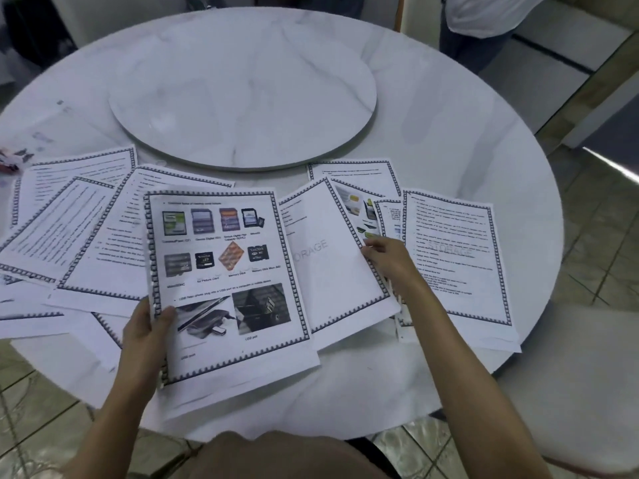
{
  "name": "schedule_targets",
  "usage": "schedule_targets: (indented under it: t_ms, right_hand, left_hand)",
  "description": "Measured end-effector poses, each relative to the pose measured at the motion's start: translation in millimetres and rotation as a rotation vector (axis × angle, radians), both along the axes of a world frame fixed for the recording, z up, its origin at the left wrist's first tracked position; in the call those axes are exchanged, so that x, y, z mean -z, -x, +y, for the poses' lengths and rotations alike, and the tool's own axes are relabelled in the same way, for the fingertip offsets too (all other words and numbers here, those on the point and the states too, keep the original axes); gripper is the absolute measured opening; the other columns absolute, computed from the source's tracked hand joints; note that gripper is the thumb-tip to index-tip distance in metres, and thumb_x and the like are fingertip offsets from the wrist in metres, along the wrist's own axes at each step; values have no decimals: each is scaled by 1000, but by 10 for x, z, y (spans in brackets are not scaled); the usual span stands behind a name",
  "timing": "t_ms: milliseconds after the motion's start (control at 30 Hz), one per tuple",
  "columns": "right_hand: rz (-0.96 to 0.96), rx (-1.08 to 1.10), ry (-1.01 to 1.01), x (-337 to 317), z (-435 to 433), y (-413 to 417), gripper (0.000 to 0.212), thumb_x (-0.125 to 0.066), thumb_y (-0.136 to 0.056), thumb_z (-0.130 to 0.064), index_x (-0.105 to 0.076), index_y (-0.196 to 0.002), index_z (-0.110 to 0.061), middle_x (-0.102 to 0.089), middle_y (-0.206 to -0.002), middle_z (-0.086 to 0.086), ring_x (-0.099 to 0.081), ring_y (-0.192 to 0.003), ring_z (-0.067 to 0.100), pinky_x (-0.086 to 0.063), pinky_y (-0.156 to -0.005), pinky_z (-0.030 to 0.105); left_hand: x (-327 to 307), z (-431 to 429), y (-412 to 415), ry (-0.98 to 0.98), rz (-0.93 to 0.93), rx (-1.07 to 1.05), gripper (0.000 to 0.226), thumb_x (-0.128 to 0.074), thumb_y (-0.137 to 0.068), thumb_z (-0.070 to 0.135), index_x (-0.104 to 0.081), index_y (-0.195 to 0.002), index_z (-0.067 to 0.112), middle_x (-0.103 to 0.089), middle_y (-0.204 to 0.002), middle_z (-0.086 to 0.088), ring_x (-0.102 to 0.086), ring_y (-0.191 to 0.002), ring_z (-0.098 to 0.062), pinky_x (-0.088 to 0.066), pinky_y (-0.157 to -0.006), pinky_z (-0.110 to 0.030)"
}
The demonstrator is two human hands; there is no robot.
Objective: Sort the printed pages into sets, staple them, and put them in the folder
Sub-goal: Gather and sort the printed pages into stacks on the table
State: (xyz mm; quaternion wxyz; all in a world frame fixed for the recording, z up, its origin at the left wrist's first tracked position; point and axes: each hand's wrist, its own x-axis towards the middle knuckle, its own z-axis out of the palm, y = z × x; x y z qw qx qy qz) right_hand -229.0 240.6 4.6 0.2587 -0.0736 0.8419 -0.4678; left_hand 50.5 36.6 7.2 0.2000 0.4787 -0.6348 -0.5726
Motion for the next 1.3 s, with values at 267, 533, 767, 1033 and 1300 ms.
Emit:
schedule_targets:
  t_ms: [267,533,767,1033,1300]
  right_hand:
    - [44,158,65,-160,1030,830,21,-59,-87,-6,-62,-108,-4,-63,-107,13,-58,-96,22,-49,-84,27]
    - [48,361,-56,-9,2102,1158,32,-55,-90,-9,-56,-120,2,-59,-110,15,-53,-96,23,-44,-90,33]
    - [138,394,-298,123,2166,1178,31,-54,-90,-8,-58,-119,1,-61,-121,18,-56,-110,32,-36,-81,23]
    - [214,315,-409,220,2072,1121,31,-52,-87,-2,-57,-117,5,-58,-118,27,-56,-107,38,-41,-86,30]
    - [151,234,-661,208,1802,1064,74,-71,-76,-36,-37,-130,2,-34,-135,21,-33,-128,36,-35,-100,44]
  left_hand:
    - [88,692,541,-22,31,-27,29,-43,-95,7,-50,-123,5,-58,-111,-12,-57,-95,-30,-47,-77,-37]
    - [171,1065,825,-13,14,-34,26,-42,-94,5,-51,-119,5,-57,-109,-9,-54,-93,-26,-39,-83,-35]
    - [259,1010,825,5,-7,-45,25,-42,-94,6,-52,-117,6,-57,-108,-11,-54,-95,-28,-40,-84,-38]
    - [259,865,757,17,-22,-64,30,-42,-94,7,-49,-123,4,-56,-113,-12,-53,-97,-28,-40,-87,-39]
    - [255,837,707,42,-27,-88,30,-42,-95,8,-48,-124,4,-55,-124,-22,-53,-98,-28,-40,-88,-39]
